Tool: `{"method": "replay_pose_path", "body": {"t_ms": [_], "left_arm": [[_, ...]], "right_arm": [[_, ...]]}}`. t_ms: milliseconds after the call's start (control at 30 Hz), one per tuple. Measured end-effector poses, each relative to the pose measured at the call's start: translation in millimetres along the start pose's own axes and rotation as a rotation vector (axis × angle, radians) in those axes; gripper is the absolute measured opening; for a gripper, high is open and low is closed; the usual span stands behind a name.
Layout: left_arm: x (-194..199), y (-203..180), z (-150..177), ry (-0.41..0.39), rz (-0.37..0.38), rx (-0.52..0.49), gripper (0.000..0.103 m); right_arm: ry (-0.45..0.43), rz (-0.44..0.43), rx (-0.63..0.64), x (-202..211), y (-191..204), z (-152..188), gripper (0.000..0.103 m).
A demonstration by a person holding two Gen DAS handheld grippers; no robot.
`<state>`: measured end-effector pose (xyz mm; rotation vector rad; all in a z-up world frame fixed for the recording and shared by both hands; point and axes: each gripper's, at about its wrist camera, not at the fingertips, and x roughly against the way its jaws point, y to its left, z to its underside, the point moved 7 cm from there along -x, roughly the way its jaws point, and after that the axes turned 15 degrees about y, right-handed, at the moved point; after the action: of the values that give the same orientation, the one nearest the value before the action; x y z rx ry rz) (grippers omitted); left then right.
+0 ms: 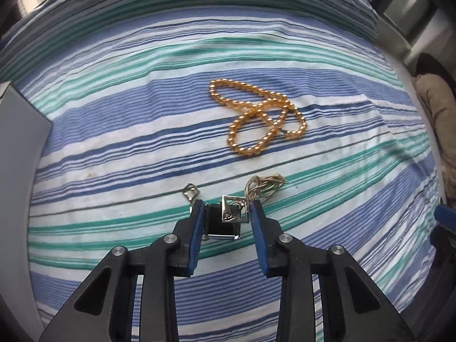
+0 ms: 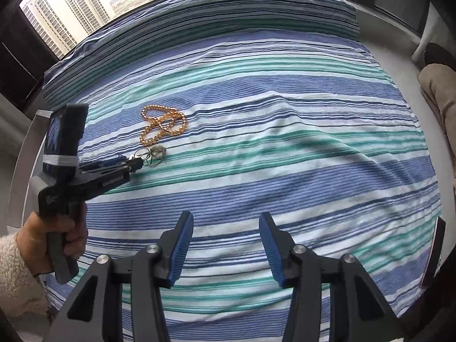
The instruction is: Organize jewelry
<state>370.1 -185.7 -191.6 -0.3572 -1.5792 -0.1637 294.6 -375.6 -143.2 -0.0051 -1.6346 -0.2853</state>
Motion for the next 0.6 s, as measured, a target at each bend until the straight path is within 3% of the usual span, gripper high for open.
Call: {"method": "replay_pose_path", "body": {"t_ms": [267,500,567,600], "left_arm": [[18,72,36,-0.015,-0.035,0.181,0.032],[14,105,59,0.015,-0.043,0.268,0.032],[15,112,66,0.021,-0.037,0.268,0.032],[15,114,69,0.023,-0.035,0.268,0.032]], "right_arm": [[0.008,-0.042,0.22,-70,81,-90,0.049],[0.059,-0.027,0.264,-125,118,-143,0.049],[0.089,-0.016,0.255,-132,118,-142,0.037],[0.091,0.002,0.255,-131,117,-139,0.016]]}}
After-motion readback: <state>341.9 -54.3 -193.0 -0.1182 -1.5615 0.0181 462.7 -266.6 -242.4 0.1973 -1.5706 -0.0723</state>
